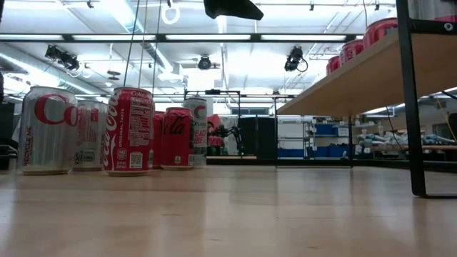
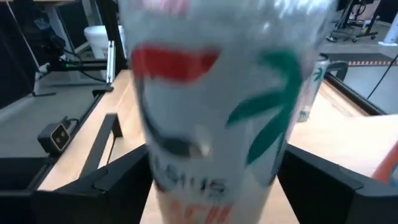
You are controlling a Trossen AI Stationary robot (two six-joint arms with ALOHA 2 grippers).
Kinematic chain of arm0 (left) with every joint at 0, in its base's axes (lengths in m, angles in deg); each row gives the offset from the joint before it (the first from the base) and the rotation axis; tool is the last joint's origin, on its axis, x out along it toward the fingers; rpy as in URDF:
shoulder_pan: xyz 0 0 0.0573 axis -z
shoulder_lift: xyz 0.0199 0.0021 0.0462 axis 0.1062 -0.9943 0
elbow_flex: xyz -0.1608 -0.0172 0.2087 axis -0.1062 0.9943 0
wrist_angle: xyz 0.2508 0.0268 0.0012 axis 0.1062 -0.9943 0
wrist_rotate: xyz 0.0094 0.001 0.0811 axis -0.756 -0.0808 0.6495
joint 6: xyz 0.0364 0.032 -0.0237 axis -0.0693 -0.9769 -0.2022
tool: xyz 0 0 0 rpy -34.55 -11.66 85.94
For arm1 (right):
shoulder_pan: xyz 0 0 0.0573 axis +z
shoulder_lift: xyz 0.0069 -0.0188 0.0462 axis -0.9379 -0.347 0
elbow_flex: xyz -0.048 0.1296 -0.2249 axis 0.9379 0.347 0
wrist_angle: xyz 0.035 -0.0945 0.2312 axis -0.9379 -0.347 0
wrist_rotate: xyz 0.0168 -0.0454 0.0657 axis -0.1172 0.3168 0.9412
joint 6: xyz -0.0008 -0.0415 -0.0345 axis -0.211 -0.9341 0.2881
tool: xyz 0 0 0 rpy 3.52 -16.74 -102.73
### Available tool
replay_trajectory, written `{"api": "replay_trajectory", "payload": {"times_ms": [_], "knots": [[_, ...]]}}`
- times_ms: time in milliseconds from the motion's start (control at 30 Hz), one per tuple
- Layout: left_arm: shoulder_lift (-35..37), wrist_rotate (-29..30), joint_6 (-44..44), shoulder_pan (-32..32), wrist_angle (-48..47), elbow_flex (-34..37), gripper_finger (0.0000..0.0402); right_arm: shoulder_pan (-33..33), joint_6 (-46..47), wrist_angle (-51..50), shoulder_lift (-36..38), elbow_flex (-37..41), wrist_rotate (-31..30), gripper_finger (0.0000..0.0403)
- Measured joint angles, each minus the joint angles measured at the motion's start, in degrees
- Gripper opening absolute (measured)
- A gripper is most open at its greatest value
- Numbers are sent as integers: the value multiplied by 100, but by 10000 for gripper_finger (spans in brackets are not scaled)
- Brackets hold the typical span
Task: Place canned beverage on shelf
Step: Put the bottom white pink soda can on the shelf
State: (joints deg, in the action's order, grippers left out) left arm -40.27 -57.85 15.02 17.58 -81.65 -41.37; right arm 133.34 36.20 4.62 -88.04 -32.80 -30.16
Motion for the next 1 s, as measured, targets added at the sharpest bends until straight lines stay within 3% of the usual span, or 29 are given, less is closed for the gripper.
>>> {"api": "replay_trajectory", "payload": {"times_ms": [367, 867, 1000], "knots": [[0, -9, 62, 40, -94, -2, 357, -251, -624, 2, -87, -563, 173, 342], [-9, -2, 152, 37, -86, -9, 357, -686, -1717, -65, -949, -1953, 280, 342], [-89, 25, 195, 88, 823, 515, 357, -954, -1720, -429, -1135, -2433, 449, 341]]}}
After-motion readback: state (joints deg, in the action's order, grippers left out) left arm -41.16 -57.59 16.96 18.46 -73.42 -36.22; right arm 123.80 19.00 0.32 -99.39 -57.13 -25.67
